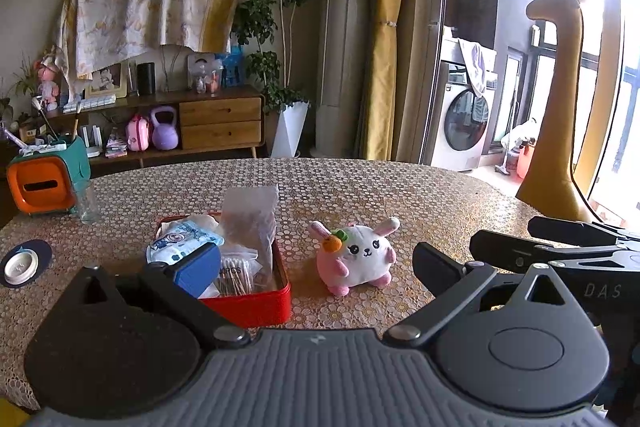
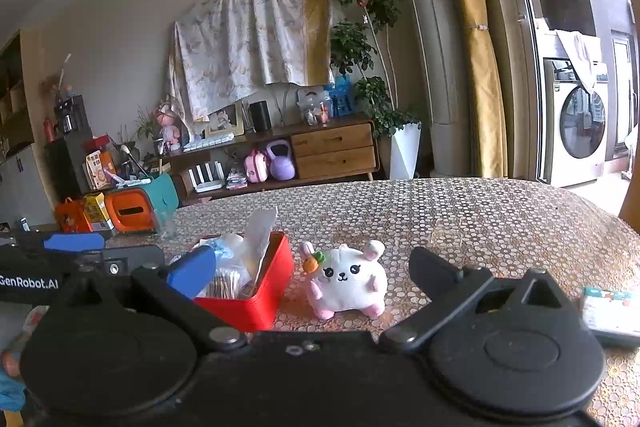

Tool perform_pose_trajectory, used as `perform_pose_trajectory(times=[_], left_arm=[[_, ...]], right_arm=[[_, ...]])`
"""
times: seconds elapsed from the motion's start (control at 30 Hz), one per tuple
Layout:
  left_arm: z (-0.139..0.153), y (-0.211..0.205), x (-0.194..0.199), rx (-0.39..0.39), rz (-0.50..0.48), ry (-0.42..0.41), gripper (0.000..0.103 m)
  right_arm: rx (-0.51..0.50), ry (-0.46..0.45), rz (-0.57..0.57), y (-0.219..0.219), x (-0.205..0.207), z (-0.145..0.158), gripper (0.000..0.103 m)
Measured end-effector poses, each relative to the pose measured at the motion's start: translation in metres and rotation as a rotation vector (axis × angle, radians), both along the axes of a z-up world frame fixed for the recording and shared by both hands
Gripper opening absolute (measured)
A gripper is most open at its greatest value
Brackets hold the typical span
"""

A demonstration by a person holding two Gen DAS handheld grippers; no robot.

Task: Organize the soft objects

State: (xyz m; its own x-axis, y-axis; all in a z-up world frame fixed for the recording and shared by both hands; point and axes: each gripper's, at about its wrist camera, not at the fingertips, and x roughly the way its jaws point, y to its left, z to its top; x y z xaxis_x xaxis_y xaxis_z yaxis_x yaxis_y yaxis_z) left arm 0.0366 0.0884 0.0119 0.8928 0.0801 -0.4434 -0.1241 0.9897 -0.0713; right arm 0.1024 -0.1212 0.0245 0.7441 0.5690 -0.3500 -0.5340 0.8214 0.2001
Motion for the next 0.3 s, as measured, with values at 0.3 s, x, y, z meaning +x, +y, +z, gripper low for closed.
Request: perform_pose_trajectory(times=[0.3], left_arm=[[-0.0018, 0.0014, -0.0003, -0.015, 0.008, 0.013, 0.103]], right_arm=[[-0.002, 0.007, 0.006, 0.0034, -0.0007, -0.0007, 0.103]])
